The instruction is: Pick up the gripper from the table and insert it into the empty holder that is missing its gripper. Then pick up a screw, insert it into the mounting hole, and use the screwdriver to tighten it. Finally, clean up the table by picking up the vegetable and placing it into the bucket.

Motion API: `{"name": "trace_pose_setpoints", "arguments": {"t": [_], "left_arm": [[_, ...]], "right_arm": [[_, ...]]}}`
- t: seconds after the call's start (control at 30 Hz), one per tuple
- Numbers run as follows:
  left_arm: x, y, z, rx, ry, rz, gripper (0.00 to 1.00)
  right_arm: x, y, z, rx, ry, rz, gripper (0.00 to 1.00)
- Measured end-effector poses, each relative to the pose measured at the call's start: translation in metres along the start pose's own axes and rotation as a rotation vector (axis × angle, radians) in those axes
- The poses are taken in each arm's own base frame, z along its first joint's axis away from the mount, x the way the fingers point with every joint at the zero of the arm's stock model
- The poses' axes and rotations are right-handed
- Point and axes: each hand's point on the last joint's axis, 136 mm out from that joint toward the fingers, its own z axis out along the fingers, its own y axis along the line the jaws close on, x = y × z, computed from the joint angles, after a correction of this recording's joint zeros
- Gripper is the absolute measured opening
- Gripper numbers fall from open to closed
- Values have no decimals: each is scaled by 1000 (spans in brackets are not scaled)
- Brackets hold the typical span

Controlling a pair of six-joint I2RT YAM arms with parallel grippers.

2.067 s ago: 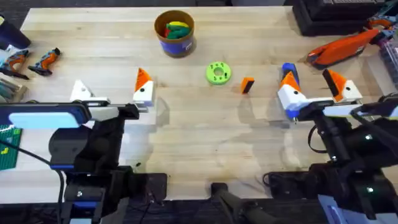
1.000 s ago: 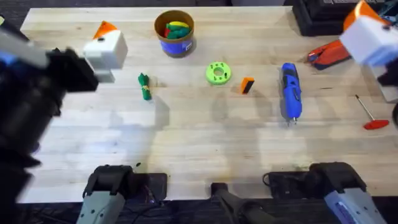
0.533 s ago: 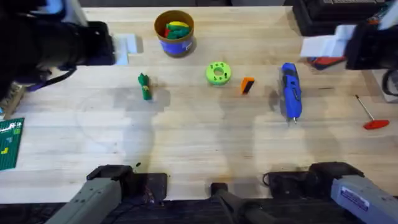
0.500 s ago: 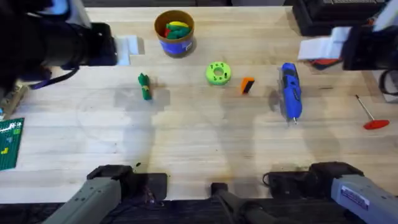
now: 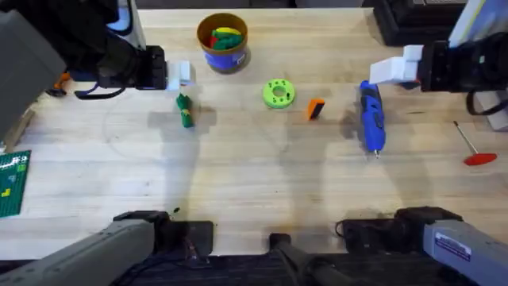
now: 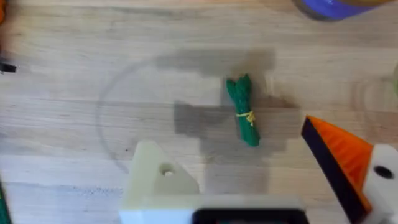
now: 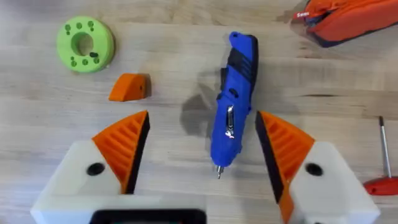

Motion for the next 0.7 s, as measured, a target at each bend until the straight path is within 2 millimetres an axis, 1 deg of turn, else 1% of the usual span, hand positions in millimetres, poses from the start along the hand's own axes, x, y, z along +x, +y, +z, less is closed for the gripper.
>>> {"name": "trace_pose_setpoints", "arguments": {"t": [0.17,0.2,0.3,0.37,0.5,0.57,0.7], "left_arm": [[13,0,7,-5,71,-89,991],[28,-1,8,-8,142,-163,996],[38,-1,13,-18,216,-224,996],[38,-3,20,-22,245,-259,996],[22,-5,41,-20,245,-298,996],[17,-6,51,-21,252,-306,996],[21,-8,71,-27,301,-314,997]], "right_arm": [[0,0,0,0,-1,0,978],[-2,0,0,0,-9,0,978],[-3,0,0,0,-12,-1,978],[-3,0,0,0,-13,-1,978],[-5,0,0,0,-20,-1,978],[-5,0,0,0,-20,-1,978],[-5,0,0,0,-21,-1,978]]}}
